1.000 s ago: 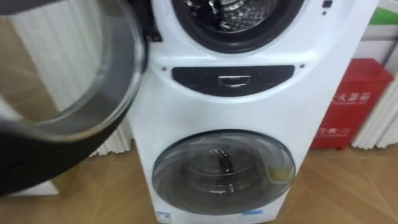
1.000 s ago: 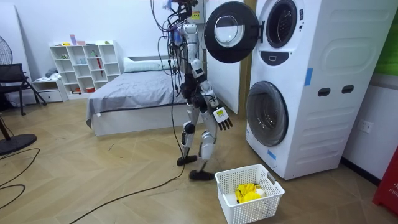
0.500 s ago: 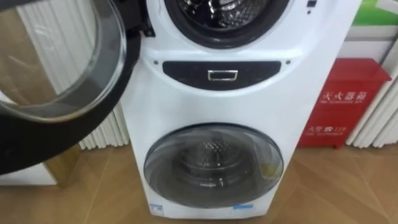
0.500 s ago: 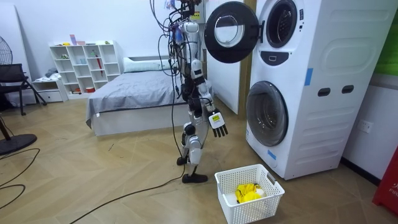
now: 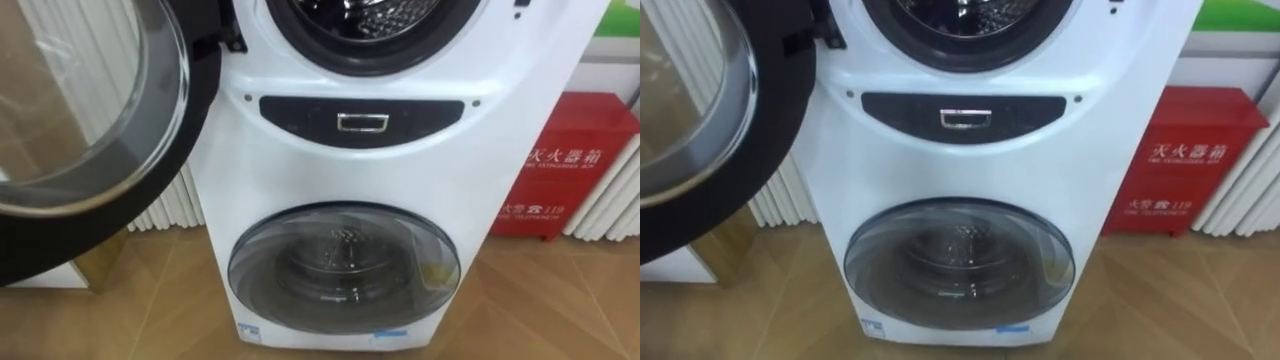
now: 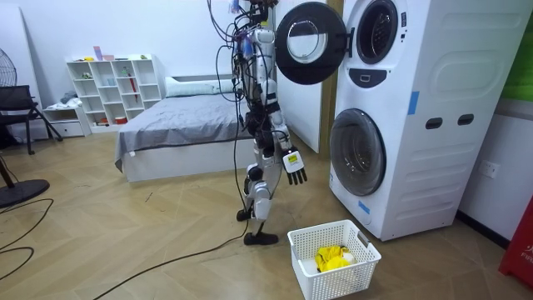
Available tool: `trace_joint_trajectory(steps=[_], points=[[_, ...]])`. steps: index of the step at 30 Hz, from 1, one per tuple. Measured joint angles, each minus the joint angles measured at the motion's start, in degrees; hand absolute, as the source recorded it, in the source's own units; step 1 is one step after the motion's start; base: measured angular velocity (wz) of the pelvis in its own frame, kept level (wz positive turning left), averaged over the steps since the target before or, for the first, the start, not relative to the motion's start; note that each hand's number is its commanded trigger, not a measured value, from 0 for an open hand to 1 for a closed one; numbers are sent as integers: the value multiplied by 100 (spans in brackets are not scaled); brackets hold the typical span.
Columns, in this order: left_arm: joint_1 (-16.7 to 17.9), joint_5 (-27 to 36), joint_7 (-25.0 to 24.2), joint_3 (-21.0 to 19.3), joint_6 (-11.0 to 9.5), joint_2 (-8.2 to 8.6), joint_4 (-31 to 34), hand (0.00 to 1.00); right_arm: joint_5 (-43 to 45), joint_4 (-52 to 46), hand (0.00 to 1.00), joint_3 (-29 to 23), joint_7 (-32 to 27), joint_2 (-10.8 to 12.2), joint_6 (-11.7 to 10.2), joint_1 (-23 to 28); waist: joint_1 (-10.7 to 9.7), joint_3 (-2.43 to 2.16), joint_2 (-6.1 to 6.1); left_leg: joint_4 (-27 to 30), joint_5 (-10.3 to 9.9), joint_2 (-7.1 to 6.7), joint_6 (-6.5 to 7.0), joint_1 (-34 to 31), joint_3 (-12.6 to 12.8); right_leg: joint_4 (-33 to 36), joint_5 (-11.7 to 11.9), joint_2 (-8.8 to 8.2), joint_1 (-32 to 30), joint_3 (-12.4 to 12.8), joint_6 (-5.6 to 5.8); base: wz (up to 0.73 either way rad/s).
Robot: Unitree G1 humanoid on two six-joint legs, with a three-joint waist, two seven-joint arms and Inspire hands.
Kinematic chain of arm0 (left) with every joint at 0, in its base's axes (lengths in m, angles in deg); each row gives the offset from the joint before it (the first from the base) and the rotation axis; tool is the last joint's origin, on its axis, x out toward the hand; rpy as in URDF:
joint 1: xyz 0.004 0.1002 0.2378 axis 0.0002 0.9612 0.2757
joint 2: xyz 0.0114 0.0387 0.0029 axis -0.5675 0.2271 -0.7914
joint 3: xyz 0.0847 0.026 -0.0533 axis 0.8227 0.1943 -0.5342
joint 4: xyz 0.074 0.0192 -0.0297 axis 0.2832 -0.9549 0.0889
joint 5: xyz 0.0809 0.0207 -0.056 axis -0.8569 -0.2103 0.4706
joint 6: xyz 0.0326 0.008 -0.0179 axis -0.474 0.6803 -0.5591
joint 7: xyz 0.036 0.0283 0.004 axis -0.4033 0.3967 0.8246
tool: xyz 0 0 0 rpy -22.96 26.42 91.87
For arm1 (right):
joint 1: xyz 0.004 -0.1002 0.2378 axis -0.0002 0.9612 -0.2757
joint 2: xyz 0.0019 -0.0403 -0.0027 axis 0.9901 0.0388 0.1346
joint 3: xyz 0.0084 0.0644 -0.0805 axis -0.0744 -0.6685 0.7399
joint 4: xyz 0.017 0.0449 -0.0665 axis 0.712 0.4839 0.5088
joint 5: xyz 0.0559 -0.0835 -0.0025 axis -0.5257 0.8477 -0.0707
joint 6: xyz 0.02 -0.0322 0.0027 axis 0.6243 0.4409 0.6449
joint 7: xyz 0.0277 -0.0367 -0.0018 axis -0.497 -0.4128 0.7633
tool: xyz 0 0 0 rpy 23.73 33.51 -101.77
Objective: Pick clothes from washing machine
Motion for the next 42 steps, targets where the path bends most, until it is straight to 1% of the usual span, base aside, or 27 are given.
trace_joint_trajectory(steps=[2,3,5,6,7,8,9,10,11,12,13,14,16,17,18,19,20,22,23,25,27,29,32,35,37,39,42], points=[[-59,-2,1,-238,19,-25,-40,0,146,-50,0,-62,31,-12,-12,-1,13,1,-1,-15,0,-7,0,35,0,-1,0,-2,22,41,0,-2],[-144,10,7,-486,47,-53,-32,0,240,-92,0,-187,86,-24,-20,2,15,5,7,-17,-4,-10,-6,63,11,-1,0,0,34,105,0,0],[-349,98,20,-764,64,-193,-25,0,468,-201,0,-350,130,-73,-40,11,23,-2,38,-20,-33,-6,-54,78,41,-33,-3,5,25,113,6,-3],[-489,136,50,-862,59,-320,-12,0,613,-288,0,-453,147,-109,-89,13,31,-18,64,-24,-37,-3,-61,79,69,-61,11,15,23,166,18,-10],[-619,307,103,-898,61,-451,-6,0,702,-358,0,-488,176,-167,-127,30,7,-39,127,-24,-38,-4,-61,80,86,-69,25,14,25,166,23,-8],[-693,375,120,-907,63,-519,9,0,726,-368,0,-491,189,-195,-144,46,-14,-57,141,-24,-38,-7,-61,80,85,-67,28,13,25,174,26,0],[-830,454,135,-941,64,-649,149,0,768,-409,0,-561,199,-227,-160,109,-20,-82,169,-24,-38,-12,-60,85,76,-65,31,13,25,190,32,0],[-973,455,145,-993,29,-788,259,0,817,-423,0,-683,227,-256,-194,175,-14,-92,196,-27,-38,-15,-60,100,85,-59,32,14,26,211,34,-4],[-1047,463,150,-994,18,-869,266,0,844,-430,0,-713,245,-283,-197,201,-10,-100,220,-29,-37,-16,-59,106,77,-48,34,16,30,221,35,-7],[-1198,571,162,-998,18,-1051,281,0,892,-451,0,-725,273,-350,-196,248,-25,-113,246,-29,-37,-18,-59,112,78,-43,38,17,32,228,36,-6],[-1353,690,222,-1001,17,-1198,309,0,903,-452,0,-769,311,-405,-196,283,-77,-113,269,-27,-36,-19,-58,114,91,-46,43,19,30,232,35,-4],[-1432,721,245,-1002,16,-1256,318,0,913,-455,0,-794,327,-433,-196,310,-111,-117,273,-27,-36,-19,-58,114,104,-48,44,19,29,236,35,-4],[-1707,832,286,-1049,17,-1487,319,0,1065,-468,0,-939,321,-485,-199,359,-133,-100,341,-26,-36,-19,-58,118,131,-44,46,18,22,245,34,-7],[-1760,855,291,-1049,17,-1548,330,0,1097,-469,0,-940,321,-505,-203,361,-145,-79,387,-25,-36,-18,-58,114,146,-48,47,21,10,251,34,-10],[-1852,971,324,-1047,18,-1650,408,0,1153,-475,0,-941,316,-532,-226,372,-176,-95,394,-23,-36,-18,-58,81,159,-59,49,20,-15,254,35,-7],[-1948,1123,354,-1045,16,-1739,521,0,1182,-504,0,-940,307,-539,-237,397,-195,-86,415,-24,-36,-19,-58,57,163,-59,49,20,-51,254,35,-6],[-1984,1145,358,-1044,14,-1783,567,0,1186,-526,0,-941,303,-540,-237,409,-194,-86,432,-26,-36,-19,-58,54,175,-58,49,23,-64,270,35,-9],[-2064,1275,396,-1044,16,-1928,802,0,1174,-749,0,-936,284,-538,-240,528,-158,-118,492,-27,-36,-16,-58,71,192,-43,50,30,-57,335,34,-20],[-2068,1281,398,-1043,15,-1974,893,0,1174,-828,0,-930,285,-539,-240,563,-145,-120,499,-27,-36,-14,-58,86,190,-33,50,35,-59,359,33,-23],[-2069,1338,486,-1044,12,-2135,1262,0,1183,-1040,0,-928,285,-540,-252,608,-142,-117,514,-31,-36,-11,-58,148,173,-51,51,43,-16,388,32,-17],[-2104,1334,501,-1043,7,-2175,1544,0,1250,-1096,0,-923,281,-540,-293,600,-153,-111,525,-32,-36,-15,-58,161,148,-71,51,40,13,377,33,0],[-2146,1335,526,-1008,29,-2180,1634,0,1262,-1103,0,-907,291,-539,-323,575,-192,-100,530,-37,-36,-20,-58,139,63,-74,52,35,13,347,34,14],[-2116,1265,526,-969,76,-2170,1996,0,1264,-1233,0,-909,291,-538,-323,625,-131,-80,548,-54,-36,-22,-58,100,55,-79,52,36,-20,377,34,10],[-2110,1204,721,-970,145,-2171,2241,0,1288,-1427,0,-913,276,-537,-327,686,-128,-86,523,-53,-36,-27,-58,1,-74,-77,52,33,-71,363,34,21],[-2109,1127,873,-964,310,-2171,2609,0,1414,-1595,0,-912,319,-533,-327,803,-125,-63,493,-51,-36,-33,-58,-45,-243,-78,52,31,-47,362,34,37],[-2109,1036,977,-913,333,-2177,2842,0,1477,-1597,0,-913,347,-536,-318,819,-126,-37,456,-51,-36,-39,-58,-45,-298,-82,52,27,-22,371,34,41],[-2109,969,1139,-733,351,-2222,3025,0,1466,-1591,0,-907,414,-529,-320,789,-117,-22,451,-46,-36,-64,-58,-47,-310,-82,52,-5,34,362,35,28]])
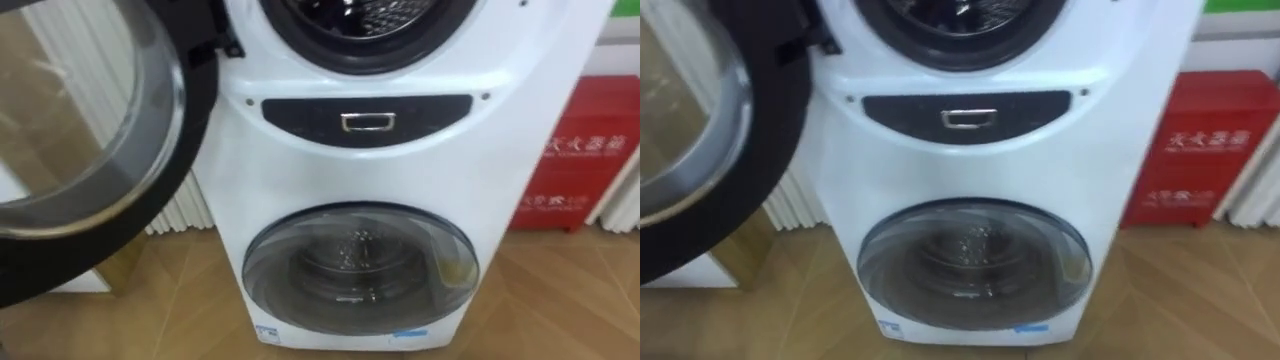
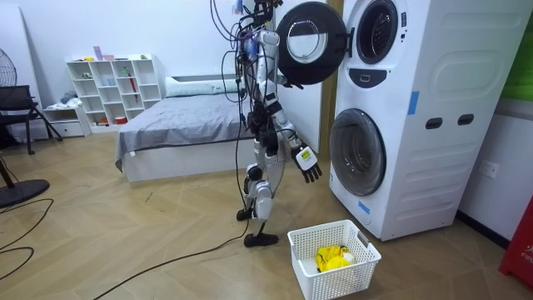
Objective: Pick clothes from washing machine
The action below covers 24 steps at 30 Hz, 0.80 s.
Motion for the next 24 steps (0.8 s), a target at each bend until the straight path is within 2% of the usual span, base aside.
trace_joint_trajectory(steps=[3,8,10,14,16,19,22,24], points=[[1,-14,18,20,82,1,326,0,4,11,0,-2,103,69,-5,-54,0,12,-36,26,1,-35,1,-98,-93,-2,1,-40,-21,-94,2,24],[99,-457,301,38,193,1,934,0,65,67,0,-17,229,112,3,1,70,13,-74,38,16,-57,28,-225,-126,4,35,-74,-85,-119,57,18],[99,-777,362,185,210,2,1048,0,64,115,0,-7,291,112,8,4,57,16,-79,38,47,-112,78,-284,-261,-2,36,-114,-86,-129,59,27],[232,-1050,312,539,360,15,1514,0,44,107,0,117,350,125,10,-11,100,42,-100,38,80,-141,133,-332,-264,2,43,-179,-85,-129,72,20],[481,-1063,167,570,444,153,2125,0,60,111,0,217,413,141,8,-121,97,75,-137,56,101,-172,168,-402,-259,-10,71,-216,-106,-139,118,15],[850,-1510,-54,774,511,418,2948,0,128,126,0,246,505,138,12,-138,46,84,-192,55,157,-255,262,-494,-197,-65,75,-312,-113,-125,143,29],[1285,-1766,-369,1172,512,558,3688,0,32,92,0,325,547,145,14,-160,12,83,-197,57,184,-315,307,-510,-195,-78,114,-376,-116,-152,211,6],[1395,-2124,-536,1470,448,607,4021,0,-23,90,0,469,544,143,12,-206,-20,78,-204,53,198,-340,333,-510,-172,-73,145,-403,-117,-177,267,-5]])
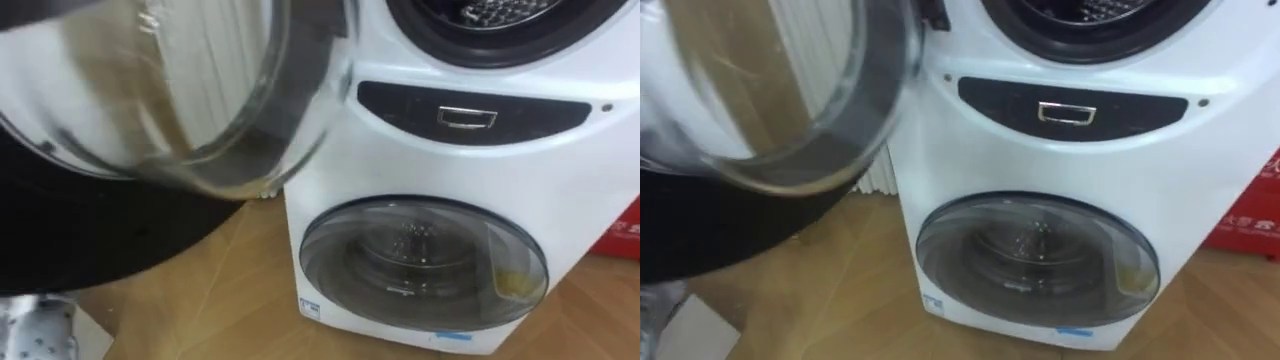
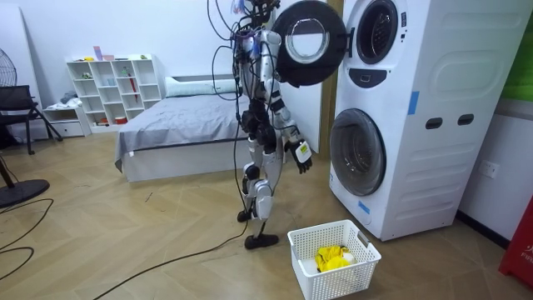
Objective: Pick clothes from washing machine
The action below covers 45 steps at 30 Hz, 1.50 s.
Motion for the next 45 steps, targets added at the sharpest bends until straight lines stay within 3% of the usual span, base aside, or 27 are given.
trace_joint_trajectory(steps=[2,6,8,10,12,15,17,21,25,27,29,33,36,38,41,44,45], points=[[67,-186,-228,306,-12,18,270,0,2,1,0,157,9,8,0,-53,-25,6,23,-7,16,-15,35,-1,38,-4,17,-19,2,-44,28,-8],[63,-491,-930,794,-14,14,728,0,-85,18,0,470,0,-4,-9,-235,-365,-37,100,-17,34,-27,64,27,124,-7,12,-52,1,-287,74,-14],[63,-453,-1219,1004,-48,135,778,0,-197,98,0,596,-30,-7,-10,-314,-494,-46,98,-19,36,-13,61,27,230,-1,2,-52,-7,-291,89,-27],[65,-197,-1454,1292,-119,458,797,0,-336,203,0,842,-91,-9,-9,-412,-531,-43,49,-19,43,-3,49,17,357,44,1,-44,-109,-270,88,-37],[66,-86,-1582,1510,-240,623,799,0,-395,206,0,950,-136,0,-9,-420,-541,-55,-16,-16,46,-1,44,15,408,99,1,-36,-173,-256,88,-20],[106,-60,-2022,2205,-505,634,794,0,-498,221,0,1169,-215,35,-13,-453,-625,-103,-163,-17,46,15,44,41,429,84,1,-48,-148,-268,88,-6],[125,-39,-2263,2608,-536,683,774,0,-603,268,0,1250,-229,116,-19,-500,-646,-98,-253,-20,45,23,44,77,504,81,1,-52,-142,-270,87,-15],[124,-43,-2636,3172,-563,853,508,0,-803,270,0,1447,-314,209,-20,-481,-707,-57,-326,-85,40,40,43,202,567,86,5,-45,-110,-266,81,-10],[115,-55,-2997,3584,-566,1081,117,0,-782,268,0,1573,-330,295,-20,-553,-864,-65,-315,-66,40,58,41,130,579,105,17,-26,-191,-260,63,-4],[105,-59,-3140,3797,-565,1118,69,0,-791,268,0,1616,-332,355,-17,-555,-952,-63,-305,-56,32,45,27,124,626,98,18,-6,-203,-260,61,-3],[-6,-166,-3258,4035,-562,1170,-39,0,-744,271,0,1635,-326,410,-8,-595,-1006,-63,-305,-55,19,66,6,132,658,99,20,20,-214,-244,58,-12],[-464,-232,-3405,4451,-557,1495,-722,0,-717,259,0,1658,-321,435,-3,-743,-1192,-57,-296,-90,8,90,-12,152,759,102,27,56,-245,-104,46,-18],[-520,-352,-3375,4459,-574,1540,-1353,0,-737,269,0,1649,-330,431,-2,-708,-1233,-25,-306,-100,3,116,-20,174,888,95,34,82,-291,-3,34,-22],[-519,-452,-3356,4361,-572,1458,-1783,0,-765,272,0,1641,-329,425,6,-661,-1220,-15,-304,-111,-13,135,-46,206,920,91,36,110,-290,60,31,-20],[-511,-458,-3173,3955,-627,1415,-2604,0,-925,412,0,1564,-321,428,11,-662,-1130,-15,-284,-134,-26,154,-67,246,961,93,36,134,-285,96,30,-9],[-364,-492,-2664,3173,-909,1413,-3743,0,-1370,700,0,1496,-324,429,26,-645,-836,-16,-290,-161,-46,194,-101,307,979,88,44,181,-260,106,17,-12],[-141,-566,-2368,2633,-1038,1434,-4269,0,-1489,752,0,1344,-323,439,47,-550,-684,-31,-280,-171,-60,225,-124,344,981,85,46,212,-244,91,12,-19]])
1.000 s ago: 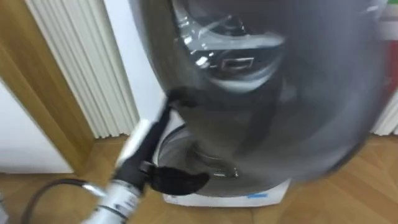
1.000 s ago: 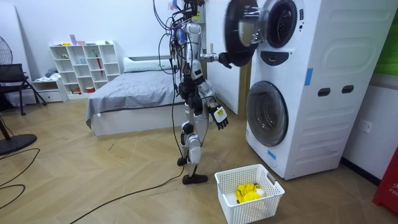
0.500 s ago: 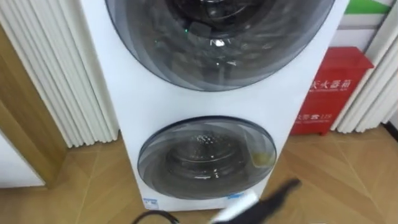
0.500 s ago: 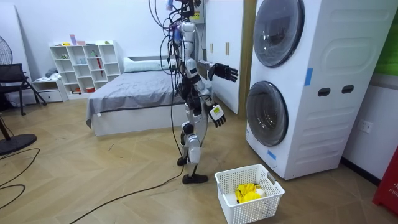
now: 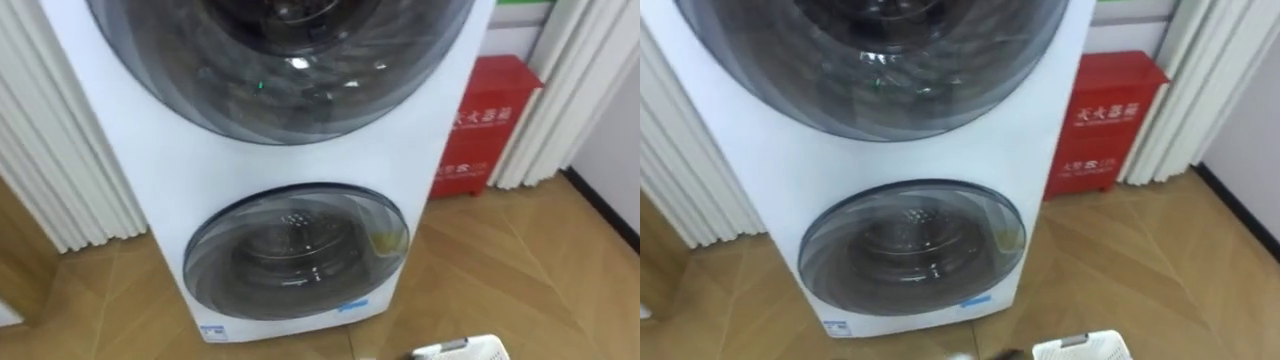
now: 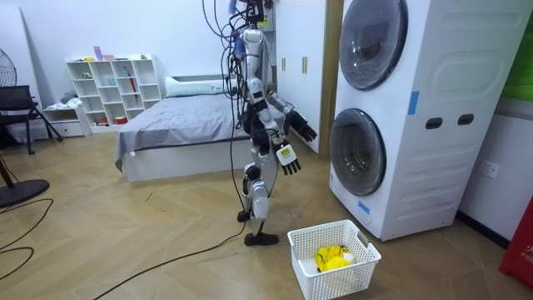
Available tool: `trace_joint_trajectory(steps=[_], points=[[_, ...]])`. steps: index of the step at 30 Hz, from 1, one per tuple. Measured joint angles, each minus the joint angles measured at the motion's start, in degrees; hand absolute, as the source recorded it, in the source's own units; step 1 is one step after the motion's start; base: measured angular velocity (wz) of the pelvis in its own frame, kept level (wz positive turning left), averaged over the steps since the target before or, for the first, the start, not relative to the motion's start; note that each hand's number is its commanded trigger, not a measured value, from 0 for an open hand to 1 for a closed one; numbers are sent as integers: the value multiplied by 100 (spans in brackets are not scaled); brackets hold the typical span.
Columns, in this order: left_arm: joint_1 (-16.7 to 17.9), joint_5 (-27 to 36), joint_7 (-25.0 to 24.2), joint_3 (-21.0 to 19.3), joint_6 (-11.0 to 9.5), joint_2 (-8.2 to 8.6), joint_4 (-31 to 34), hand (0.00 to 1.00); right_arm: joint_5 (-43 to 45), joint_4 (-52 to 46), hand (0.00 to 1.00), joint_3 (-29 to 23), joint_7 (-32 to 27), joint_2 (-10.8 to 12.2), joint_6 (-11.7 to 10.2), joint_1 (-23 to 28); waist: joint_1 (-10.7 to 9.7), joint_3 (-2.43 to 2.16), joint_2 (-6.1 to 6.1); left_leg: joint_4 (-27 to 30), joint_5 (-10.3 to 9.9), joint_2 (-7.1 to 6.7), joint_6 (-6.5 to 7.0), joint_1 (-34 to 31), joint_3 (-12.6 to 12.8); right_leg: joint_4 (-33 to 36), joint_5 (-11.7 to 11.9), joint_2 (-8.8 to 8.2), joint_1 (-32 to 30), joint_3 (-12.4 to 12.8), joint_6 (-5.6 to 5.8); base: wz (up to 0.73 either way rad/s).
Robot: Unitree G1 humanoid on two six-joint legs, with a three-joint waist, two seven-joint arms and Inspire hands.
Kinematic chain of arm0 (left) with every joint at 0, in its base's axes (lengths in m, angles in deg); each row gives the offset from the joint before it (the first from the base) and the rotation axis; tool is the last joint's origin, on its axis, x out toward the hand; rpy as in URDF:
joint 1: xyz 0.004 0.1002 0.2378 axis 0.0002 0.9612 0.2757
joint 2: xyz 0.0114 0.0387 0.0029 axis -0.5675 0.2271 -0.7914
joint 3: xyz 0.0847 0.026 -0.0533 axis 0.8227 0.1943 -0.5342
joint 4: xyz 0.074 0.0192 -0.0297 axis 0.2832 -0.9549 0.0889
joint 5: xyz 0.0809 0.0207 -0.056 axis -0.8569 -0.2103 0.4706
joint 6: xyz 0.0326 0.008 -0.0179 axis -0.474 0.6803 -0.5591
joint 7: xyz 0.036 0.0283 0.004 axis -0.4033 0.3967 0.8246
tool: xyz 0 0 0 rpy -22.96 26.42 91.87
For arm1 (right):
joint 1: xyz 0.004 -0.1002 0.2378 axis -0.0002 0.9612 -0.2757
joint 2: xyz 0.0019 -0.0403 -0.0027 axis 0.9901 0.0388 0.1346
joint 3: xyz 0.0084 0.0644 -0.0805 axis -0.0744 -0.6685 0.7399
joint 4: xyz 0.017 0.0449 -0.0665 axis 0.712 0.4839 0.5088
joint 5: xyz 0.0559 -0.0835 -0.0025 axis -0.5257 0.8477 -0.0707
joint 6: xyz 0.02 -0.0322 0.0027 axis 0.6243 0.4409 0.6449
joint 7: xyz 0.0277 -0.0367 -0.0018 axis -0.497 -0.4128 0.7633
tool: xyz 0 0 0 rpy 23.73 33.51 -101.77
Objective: Pick clothes from washing machine
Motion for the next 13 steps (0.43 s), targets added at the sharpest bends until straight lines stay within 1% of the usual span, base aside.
trace_joint_trajectory(steps=[1,2,3,4,5,6,7,8,9,10,11,12,13], points=[[190,-41,258,-657,-115,7,-527,0,-84,66,0,-234,3,1,2,83,132,-12,7,-18,-14,20,-23,16,0,-4,-7,23,20,-21,-15,-16],[289,-58,394,-1020,-138,-7,-762,0,-134,132,0,-348,-1,0,7,97,182,-11,8,-27,-18,23,-30,33,-7,-10,-16,26,35,-40,-30,-4],[496,-95,671,-1682,-140,-84,-1131,0,-343,216,0,-520,-13,-4,29,160,271,-11,4,-31,-34,29,-54,77,-21,-19,-39,40,55,-58,-68,0],[729,-82,1000,-2293,-223,-263,-1599,0,-477,324,0,-712,-8,-4,33,229,391,-30,14,-31,-55,60,-84,85,-24,-19,-41,65,56,-118,-72,0],[764,-84,1132,-2497,-223,-322,-1806,0,-529,364,0,-782,0,0,46,256,401,-39,8,-31,-62,75,-93,88,-25,-20,-41,76,56,-163,-72,0],[975,-88,1469,-2849,-181,-530,-2169,0,-694,390,0,-888,14,7,68,325,415,-57,0,-29,-72,100,-110,91,-58,-24,-41,91,61,-244,-72,11],[1198,-153,1770,-3035,-126,-662,-2457,0,-858,419,0,-938,38,-2,77,371,438,-67,17,-28,-73,104,-111,101,-102,-24,-41,94,78,-289,-72,12],[1310,-264,1892,-3088,-79,-685,-2576,0,-897,441,0,-966,63,-11,76,423,464,-71,28,-29,-73,103,-111,133,-95,-24,-41,93,85,-285,-72,0],[1550,-486,2069,-3144,35,-663,-2759,0,-932,536,0,-999,85,-13,80,427,540,-71,54,-31,-74,93,-113,231,-89,-26,-41,86,162,-271,-72,-11],[1721,-650,2157,-3240,179,-572,-2931,0,-948,608,0,-1044,115,-10,81,420,567,-72,82,-32,-75,79,-114,322,-92,-32,-41,72,253,-271,-72,-7],[1759,-690,2159,-3268,275,-508,-3011,0,-953,635,0,-1084,131,-4,80,420,566,-69,97,-32,-77,72,-116,354,-92,-38,-42,60,292,-272,-70,9],[1763,-790,2143,-3345,440,-347,-3149,0,-970,701,0,-1119,145,5,78,406,565,-65,109,-32,-86,61,-112,387,-103,-61,-45,43,357,-279,-66,14],[1759,-825,2110,-3352,531,-198,-3212,0,-988,797,0,-1117,175,15,78,373,572,-65,112,-32,-98,40,-98,389,-126,-96,-60,25,381,-275,-43,10]])
